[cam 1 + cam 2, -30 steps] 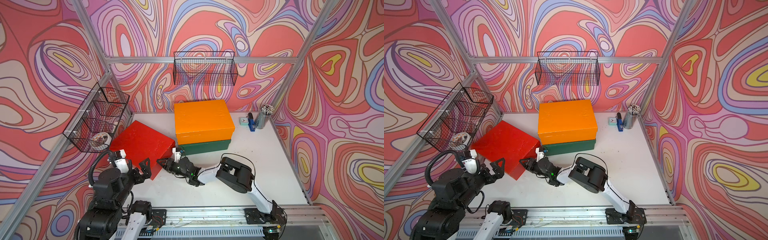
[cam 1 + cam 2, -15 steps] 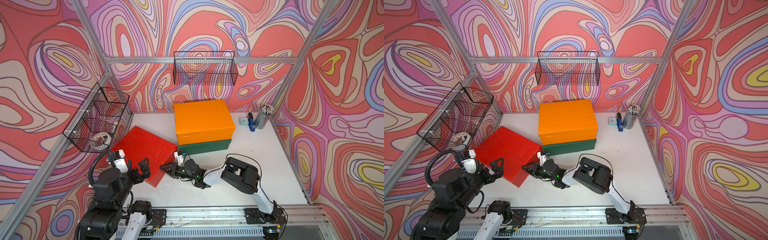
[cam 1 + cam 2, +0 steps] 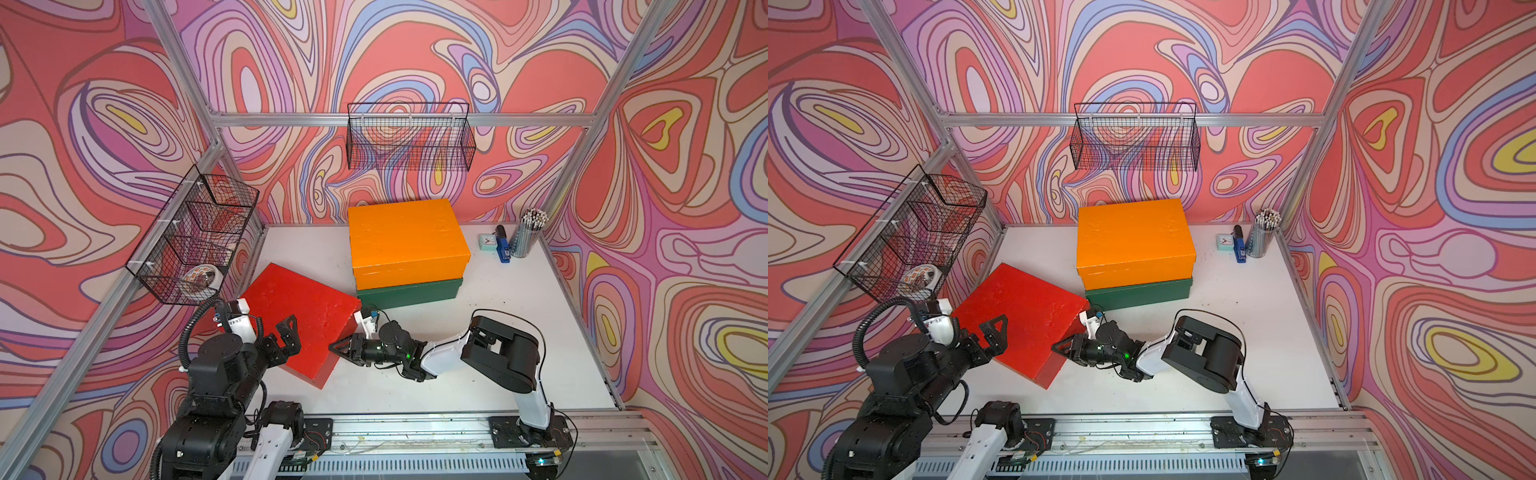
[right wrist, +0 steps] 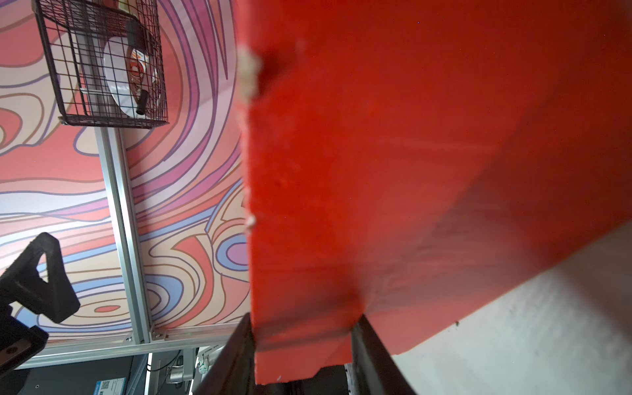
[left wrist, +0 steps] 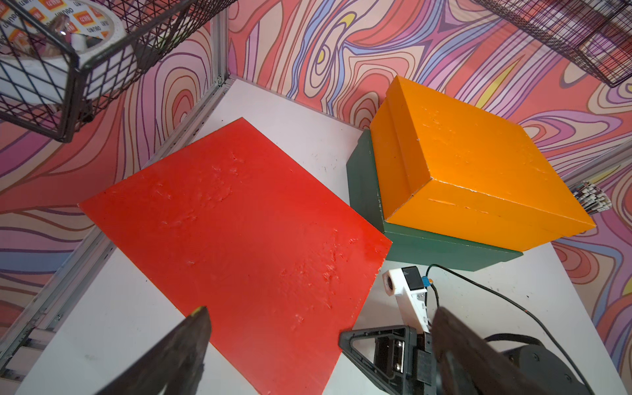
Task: Stack the shoeboxes
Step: Move the shoebox to the center of the board.
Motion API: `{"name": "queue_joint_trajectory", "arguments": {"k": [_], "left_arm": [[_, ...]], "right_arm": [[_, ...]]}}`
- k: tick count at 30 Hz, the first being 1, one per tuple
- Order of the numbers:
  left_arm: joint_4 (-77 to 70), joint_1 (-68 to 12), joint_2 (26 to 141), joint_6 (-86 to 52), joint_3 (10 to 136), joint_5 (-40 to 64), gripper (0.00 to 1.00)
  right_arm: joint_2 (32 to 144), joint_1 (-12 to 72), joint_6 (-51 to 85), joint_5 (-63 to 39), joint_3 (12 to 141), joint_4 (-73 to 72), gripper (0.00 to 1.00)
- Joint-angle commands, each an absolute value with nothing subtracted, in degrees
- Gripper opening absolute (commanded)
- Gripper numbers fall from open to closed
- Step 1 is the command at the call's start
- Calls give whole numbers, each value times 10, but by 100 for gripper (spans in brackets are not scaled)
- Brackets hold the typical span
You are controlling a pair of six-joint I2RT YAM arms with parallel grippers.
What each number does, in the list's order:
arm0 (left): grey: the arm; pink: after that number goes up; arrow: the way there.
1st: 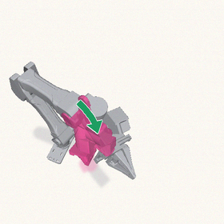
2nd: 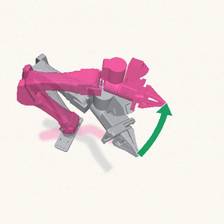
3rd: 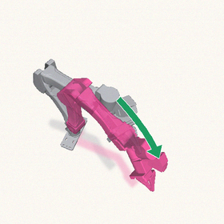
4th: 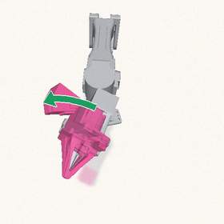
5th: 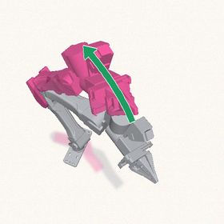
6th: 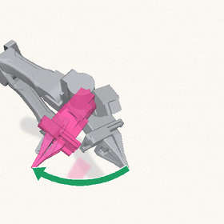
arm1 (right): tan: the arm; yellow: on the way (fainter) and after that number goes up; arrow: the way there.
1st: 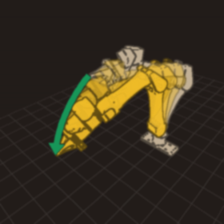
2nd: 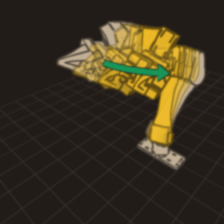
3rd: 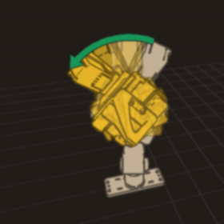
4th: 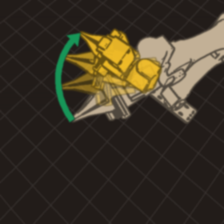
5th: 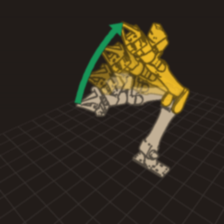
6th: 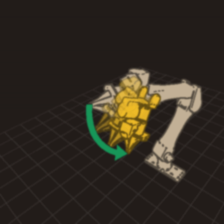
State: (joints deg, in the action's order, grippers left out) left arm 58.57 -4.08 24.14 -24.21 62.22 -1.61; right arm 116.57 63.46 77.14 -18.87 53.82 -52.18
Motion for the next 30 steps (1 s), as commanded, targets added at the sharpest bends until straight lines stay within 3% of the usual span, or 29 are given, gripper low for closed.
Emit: {"name": "queue_joint_trajectory", "arguments": {"k": [1, 18, 24, 26, 30], "left_arm": [[600, -36, 245, -245, 623, -27, 100], [601, -34, 260, -251, 631, -12, 100], [564, -34, 277, -301, 632, 61, 100], [552, -34, 287, -314, 630, 72, 100], [538, -34, 318, -335, 625, 66, 100]], "right_arm": [[1133, 640, 745, -205, 510, -476, 34], [988, 630, 752, -135, 328, -459, 33], [909, 626, 736, -109, 307, -338, 35], [876, 624, 732, -98, 296, -293, 37], [800, 617, 728, -75, 269, -235, 53]]}}
